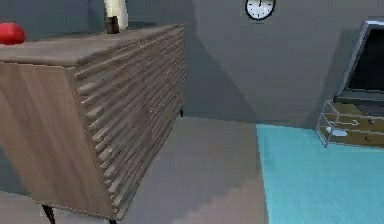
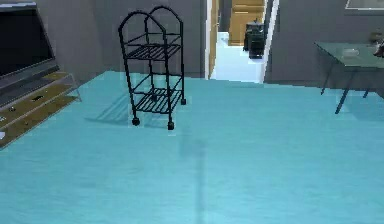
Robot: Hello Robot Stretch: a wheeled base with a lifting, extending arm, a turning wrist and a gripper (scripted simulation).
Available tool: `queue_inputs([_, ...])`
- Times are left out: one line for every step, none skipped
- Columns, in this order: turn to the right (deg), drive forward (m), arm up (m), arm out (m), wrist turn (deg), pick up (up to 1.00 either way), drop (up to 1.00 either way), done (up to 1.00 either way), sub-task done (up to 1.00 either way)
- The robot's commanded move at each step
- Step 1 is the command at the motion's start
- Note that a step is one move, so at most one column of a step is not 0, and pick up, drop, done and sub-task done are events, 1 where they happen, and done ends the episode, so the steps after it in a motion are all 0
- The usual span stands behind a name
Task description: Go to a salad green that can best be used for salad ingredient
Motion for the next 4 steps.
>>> queue_inputs([-45.0, 0.00, 0.00, 0.00, 0.0, 0.00, 0.00, 0.00, 0.00])
queue_inputs([-3.0, 0.00, 0.00, 0.00, 0.0, 0.00, 0.00, 0.00, 0.00])
queue_inputs([0.0, 0.35, 0.00, 0.00, 0.0, 0.00, 0.00, 0.00, 0.00])
queue_inputs([-45.0, 0.00, 0.00, 0.00, 0.0, 0.00, 0.00, 0.00, 0.00])
